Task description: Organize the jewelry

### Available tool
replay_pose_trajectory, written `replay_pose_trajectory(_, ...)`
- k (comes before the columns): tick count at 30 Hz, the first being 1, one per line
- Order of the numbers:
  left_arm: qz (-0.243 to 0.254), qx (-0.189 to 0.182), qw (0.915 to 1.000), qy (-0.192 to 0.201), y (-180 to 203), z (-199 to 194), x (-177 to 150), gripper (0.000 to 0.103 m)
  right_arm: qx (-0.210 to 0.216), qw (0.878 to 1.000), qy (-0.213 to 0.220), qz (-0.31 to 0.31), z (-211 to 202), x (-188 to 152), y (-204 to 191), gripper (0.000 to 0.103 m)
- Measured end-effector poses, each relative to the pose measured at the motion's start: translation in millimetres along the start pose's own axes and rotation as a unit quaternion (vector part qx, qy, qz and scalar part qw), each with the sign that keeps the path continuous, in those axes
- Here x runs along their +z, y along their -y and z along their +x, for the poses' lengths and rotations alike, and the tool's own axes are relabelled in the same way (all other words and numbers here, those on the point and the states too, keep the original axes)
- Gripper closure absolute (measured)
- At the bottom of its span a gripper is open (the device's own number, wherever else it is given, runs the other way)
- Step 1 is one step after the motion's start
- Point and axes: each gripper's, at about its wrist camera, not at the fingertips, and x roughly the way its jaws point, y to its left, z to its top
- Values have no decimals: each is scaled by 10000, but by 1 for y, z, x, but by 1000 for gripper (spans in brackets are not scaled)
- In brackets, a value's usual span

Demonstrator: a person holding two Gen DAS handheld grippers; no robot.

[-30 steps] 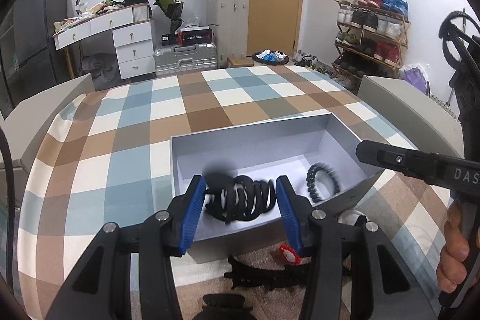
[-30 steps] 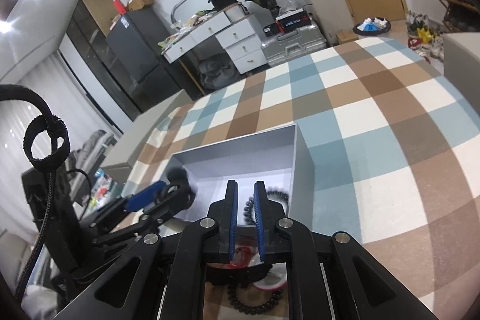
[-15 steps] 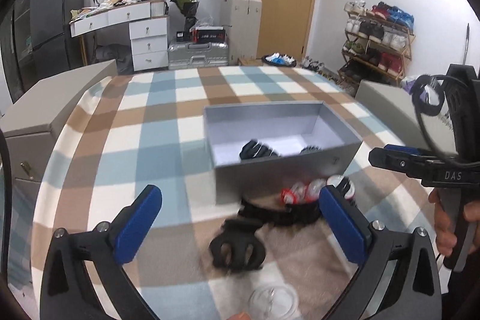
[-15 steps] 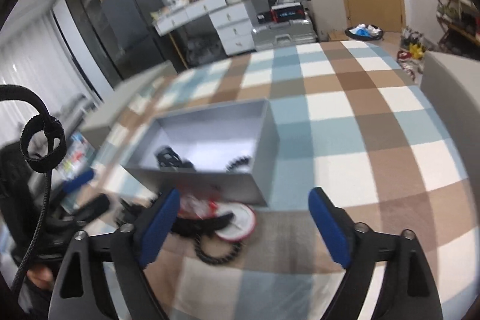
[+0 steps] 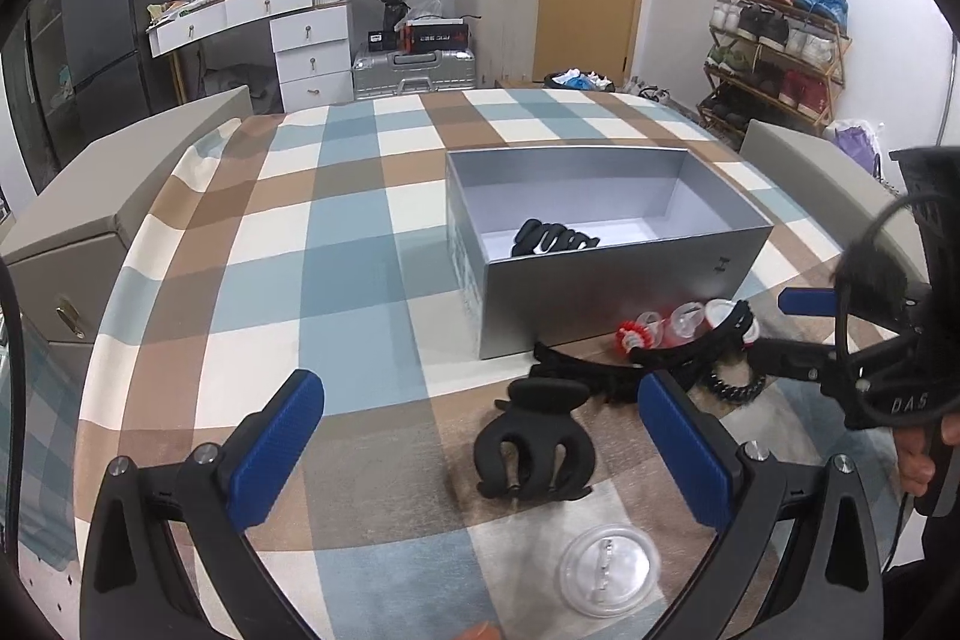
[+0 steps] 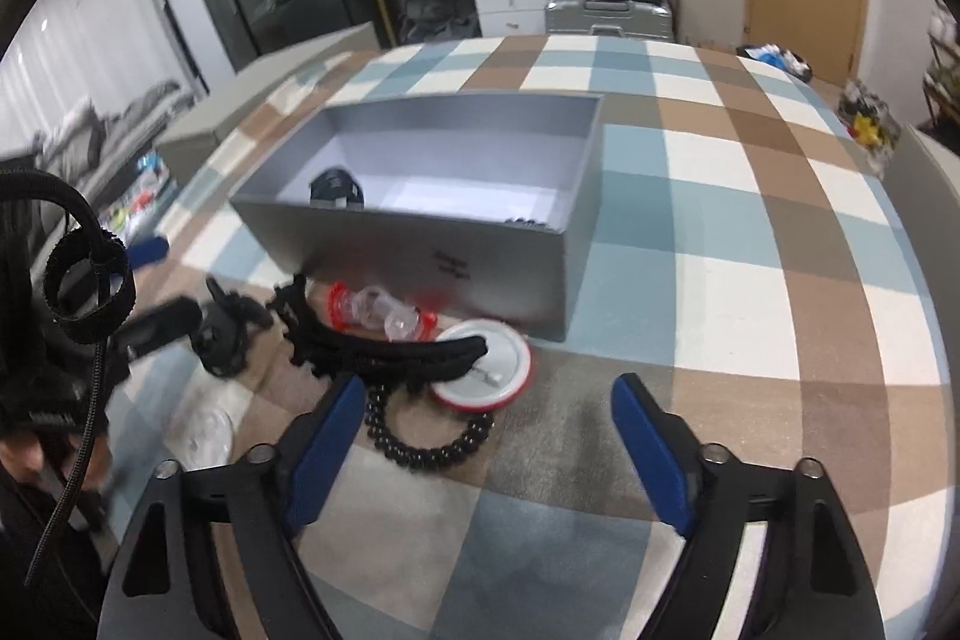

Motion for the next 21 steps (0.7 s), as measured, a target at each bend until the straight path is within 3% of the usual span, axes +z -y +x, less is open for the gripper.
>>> replay_pose_trajectory(17, 47, -57, 9994, -338, 2, 11, -12, 1, -231, 9997, 14, -52, 13, -1, -5, 42)
replay_pose_trajectory(21, 54, -60, 9993, -369, 3, 11, -13, 1, -290, 9994, 48, -194, 16, 0, -12, 52)
